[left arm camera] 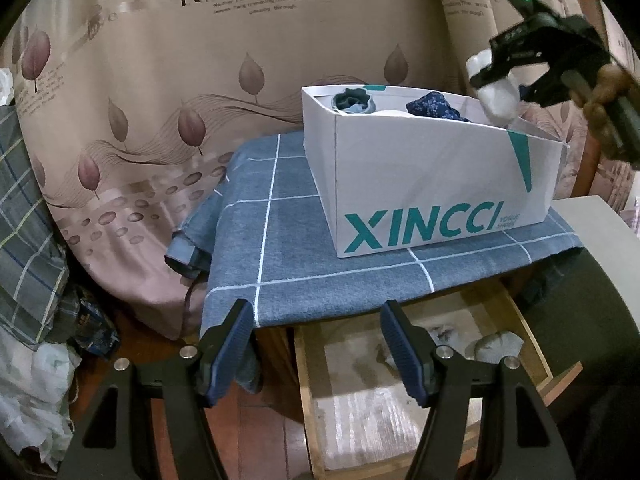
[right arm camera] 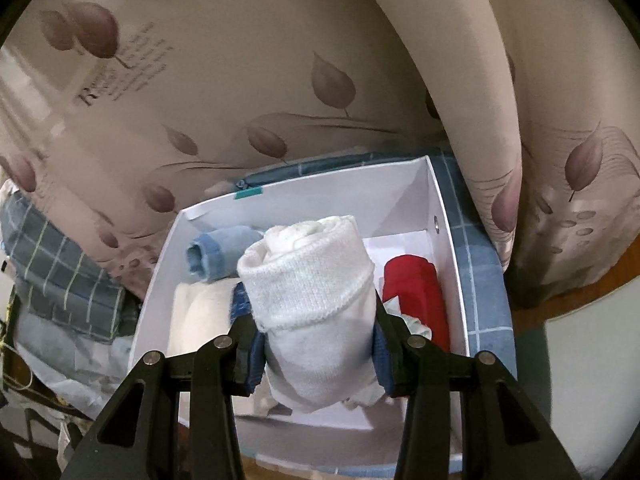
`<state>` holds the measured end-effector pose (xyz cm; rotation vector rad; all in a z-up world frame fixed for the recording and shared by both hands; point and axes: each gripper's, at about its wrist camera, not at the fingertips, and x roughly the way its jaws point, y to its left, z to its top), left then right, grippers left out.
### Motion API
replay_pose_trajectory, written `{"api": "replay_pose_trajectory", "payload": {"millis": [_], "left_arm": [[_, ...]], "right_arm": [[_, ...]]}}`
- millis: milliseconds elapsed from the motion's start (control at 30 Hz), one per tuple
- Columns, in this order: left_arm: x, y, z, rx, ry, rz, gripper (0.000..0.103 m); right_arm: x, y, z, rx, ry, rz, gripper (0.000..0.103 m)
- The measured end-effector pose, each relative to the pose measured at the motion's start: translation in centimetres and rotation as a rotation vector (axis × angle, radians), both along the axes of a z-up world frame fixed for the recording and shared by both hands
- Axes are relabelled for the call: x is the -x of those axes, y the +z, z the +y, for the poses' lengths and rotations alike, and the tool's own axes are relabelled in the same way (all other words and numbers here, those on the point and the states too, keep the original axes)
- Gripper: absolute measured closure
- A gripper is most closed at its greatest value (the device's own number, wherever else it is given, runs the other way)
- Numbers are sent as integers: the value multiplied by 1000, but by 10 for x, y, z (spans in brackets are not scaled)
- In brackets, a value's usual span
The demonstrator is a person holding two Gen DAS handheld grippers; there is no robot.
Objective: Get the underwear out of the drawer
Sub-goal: 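Carry the white underwear over the white box and open the right tool, then lower the left tool into the drawer and grasp the floral light blue underwear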
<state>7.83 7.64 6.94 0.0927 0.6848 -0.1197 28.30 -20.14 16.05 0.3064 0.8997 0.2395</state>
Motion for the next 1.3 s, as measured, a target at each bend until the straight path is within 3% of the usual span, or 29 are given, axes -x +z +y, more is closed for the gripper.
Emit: {"api": "replay_pose_trajectory", "payload": {"millis": [467,767,900,1067,1200,1300], "left_arm": [[-5,-3,5,54,-9,30,35],[-8,-4,6,71,-4,43,35],[-9,-5,7,75,1,54,35],[-9,-7,6,77,-7,59,35],[-9,-8,6,79,-18,72,35],[-9,-10,2,85,-50,89,35]], "right_arm": [[-42,-22,12,82,-30,79,60],[-43,-28,9,34,-46,79,54],[-39,-20,9,35,-52,35,43],[-11,7,-4,-18,-72,-108,42],[53,22,-22,-186,-52,-253,40],[112,14,-29,-234,-16,-309,37]]}}
